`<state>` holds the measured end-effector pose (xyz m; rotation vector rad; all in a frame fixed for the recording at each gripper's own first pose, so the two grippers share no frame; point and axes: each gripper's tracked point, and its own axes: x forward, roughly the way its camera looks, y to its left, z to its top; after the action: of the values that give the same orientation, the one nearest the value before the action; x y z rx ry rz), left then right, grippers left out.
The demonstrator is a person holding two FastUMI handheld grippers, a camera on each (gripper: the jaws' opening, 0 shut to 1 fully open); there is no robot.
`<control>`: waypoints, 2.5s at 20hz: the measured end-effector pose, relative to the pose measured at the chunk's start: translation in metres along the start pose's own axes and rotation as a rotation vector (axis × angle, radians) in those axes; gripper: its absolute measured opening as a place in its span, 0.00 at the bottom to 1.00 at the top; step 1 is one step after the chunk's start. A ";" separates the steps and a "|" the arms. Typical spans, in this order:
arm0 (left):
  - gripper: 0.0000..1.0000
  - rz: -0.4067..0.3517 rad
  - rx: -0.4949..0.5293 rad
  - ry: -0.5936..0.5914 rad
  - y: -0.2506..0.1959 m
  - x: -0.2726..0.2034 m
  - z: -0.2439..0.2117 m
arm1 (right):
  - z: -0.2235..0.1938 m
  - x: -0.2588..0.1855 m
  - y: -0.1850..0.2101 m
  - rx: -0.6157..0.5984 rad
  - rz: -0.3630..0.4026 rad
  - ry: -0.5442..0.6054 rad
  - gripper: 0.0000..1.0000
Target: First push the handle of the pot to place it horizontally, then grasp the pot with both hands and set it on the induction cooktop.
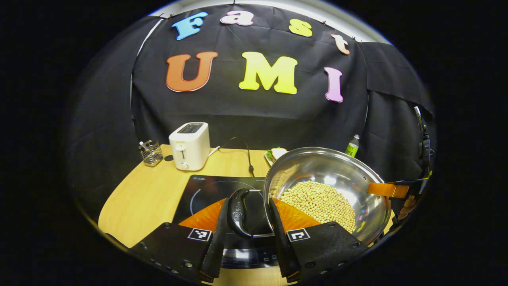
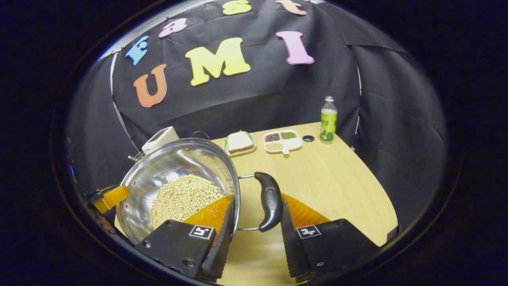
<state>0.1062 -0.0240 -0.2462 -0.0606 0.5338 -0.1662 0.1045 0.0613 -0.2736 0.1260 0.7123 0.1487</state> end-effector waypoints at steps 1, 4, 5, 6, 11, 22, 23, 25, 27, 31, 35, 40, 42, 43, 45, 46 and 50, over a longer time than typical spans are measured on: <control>0.54 0.013 -0.001 -0.011 0.011 -0.003 0.005 | 0.003 0.000 0.012 -0.002 0.010 0.004 0.62; 0.54 0.047 -0.014 -0.043 0.043 -0.009 0.023 | 0.016 0.004 0.050 -0.017 0.039 -0.004 0.62; 0.54 0.057 -0.021 -0.054 0.053 -0.009 0.029 | 0.021 0.006 0.061 -0.022 0.046 -0.008 0.62; 0.54 0.064 -0.028 -0.061 0.062 -0.009 0.033 | 0.025 0.009 0.072 -0.027 0.050 -0.011 0.61; 0.54 0.091 -0.054 -0.068 0.103 0.007 0.046 | 0.040 0.035 0.114 -0.054 0.056 -0.003 0.61; 0.54 0.144 -0.100 0.022 0.155 0.075 0.010 | 0.014 0.131 0.148 -0.073 0.081 0.091 0.62; 0.54 0.148 -0.095 0.036 0.156 0.081 0.003 | 0.010 0.140 0.147 -0.074 0.082 0.097 0.60; 0.54 0.151 -0.088 0.053 0.158 0.090 -0.008 | 0.002 0.153 0.145 -0.072 0.081 0.110 0.62; 0.54 0.151 -0.104 0.061 0.163 0.097 -0.017 | -0.007 0.163 0.145 -0.070 0.085 0.120 0.61; 0.54 0.158 -0.136 0.075 0.167 0.102 -0.027 | -0.018 0.172 0.146 -0.065 0.090 0.121 0.62; 0.44 0.144 -0.173 0.078 0.171 0.107 -0.034 | -0.019 0.175 0.148 -0.057 0.101 0.088 0.61; 0.46 0.133 -0.143 0.062 0.169 0.107 -0.034 | -0.022 0.164 0.142 0.007 0.124 0.030 0.70; 0.63 0.162 -0.131 0.028 0.174 0.105 -0.030 | -0.022 0.153 0.142 0.009 0.126 0.009 0.72; 0.71 0.175 -0.134 0.004 0.177 0.103 -0.026 | -0.020 0.147 0.140 0.000 0.121 -0.011 0.73; 0.87 0.173 -0.146 -0.011 0.174 0.093 -0.022 | -0.017 0.133 0.134 0.004 0.113 -0.045 0.75; 0.90 0.173 -0.148 -0.014 0.173 0.089 -0.022 | -0.016 0.127 0.129 0.005 0.106 -0.051 0.78; 0.93 0.206 -0.108 -0.060 0.168 0.061 -0.007 | -0.017 0.097 0.115 -0.004 0.115 -0.089 0.92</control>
<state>0.1784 0.1305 -0.2998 -0.1151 0.4852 0.0656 0.1550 0.1929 -0.3289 0.1685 0.6165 0.2528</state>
